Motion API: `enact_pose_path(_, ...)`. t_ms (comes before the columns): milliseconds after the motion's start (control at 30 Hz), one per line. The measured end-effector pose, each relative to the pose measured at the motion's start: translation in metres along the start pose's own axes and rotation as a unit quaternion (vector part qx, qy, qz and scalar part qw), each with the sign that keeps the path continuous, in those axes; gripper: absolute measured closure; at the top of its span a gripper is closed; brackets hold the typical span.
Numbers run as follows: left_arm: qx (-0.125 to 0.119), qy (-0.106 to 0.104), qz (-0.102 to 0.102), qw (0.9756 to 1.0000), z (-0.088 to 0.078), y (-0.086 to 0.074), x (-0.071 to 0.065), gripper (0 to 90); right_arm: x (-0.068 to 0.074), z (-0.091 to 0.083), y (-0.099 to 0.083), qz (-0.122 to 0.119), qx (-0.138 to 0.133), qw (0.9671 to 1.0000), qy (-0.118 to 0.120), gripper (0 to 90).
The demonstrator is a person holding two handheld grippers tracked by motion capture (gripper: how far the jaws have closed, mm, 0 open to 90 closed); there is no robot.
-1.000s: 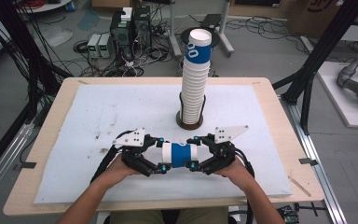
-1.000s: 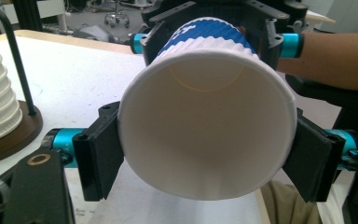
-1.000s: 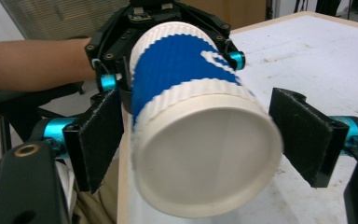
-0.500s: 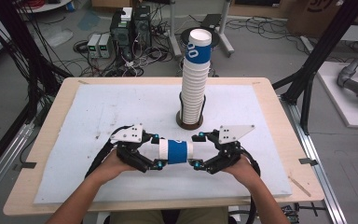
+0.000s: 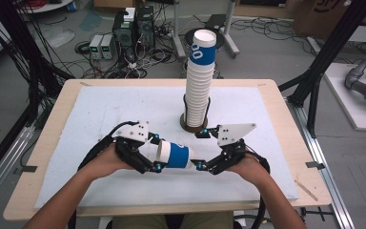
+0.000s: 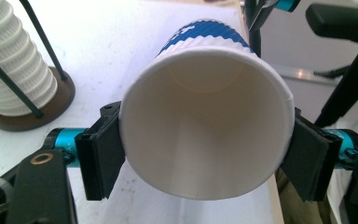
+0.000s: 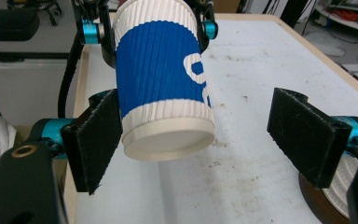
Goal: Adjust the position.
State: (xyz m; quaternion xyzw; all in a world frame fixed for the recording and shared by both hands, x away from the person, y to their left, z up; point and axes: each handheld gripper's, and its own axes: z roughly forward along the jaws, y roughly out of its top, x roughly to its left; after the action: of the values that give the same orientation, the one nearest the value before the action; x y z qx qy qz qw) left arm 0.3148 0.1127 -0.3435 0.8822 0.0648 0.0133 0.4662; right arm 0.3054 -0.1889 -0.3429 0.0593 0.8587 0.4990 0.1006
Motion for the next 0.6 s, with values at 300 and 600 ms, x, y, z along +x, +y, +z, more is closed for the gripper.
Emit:
enact_pose_path(300, 0.070, 0.001, 0.002, 0.9975, 0.002, 0.018, 0.003, 23.6, 0.003, 0.015, 0.012, -0.027, 0.053, 0.9982, 0.007, 18.3)
enact_pose_path(600, 0.114, 0.008, -0.008, 0.9935, 0.007, 0.033, 0.005, 23.5, 0.005, 0.028, 0.026, -0.055, 0.102, 0.9931, 0.019, 18.3)
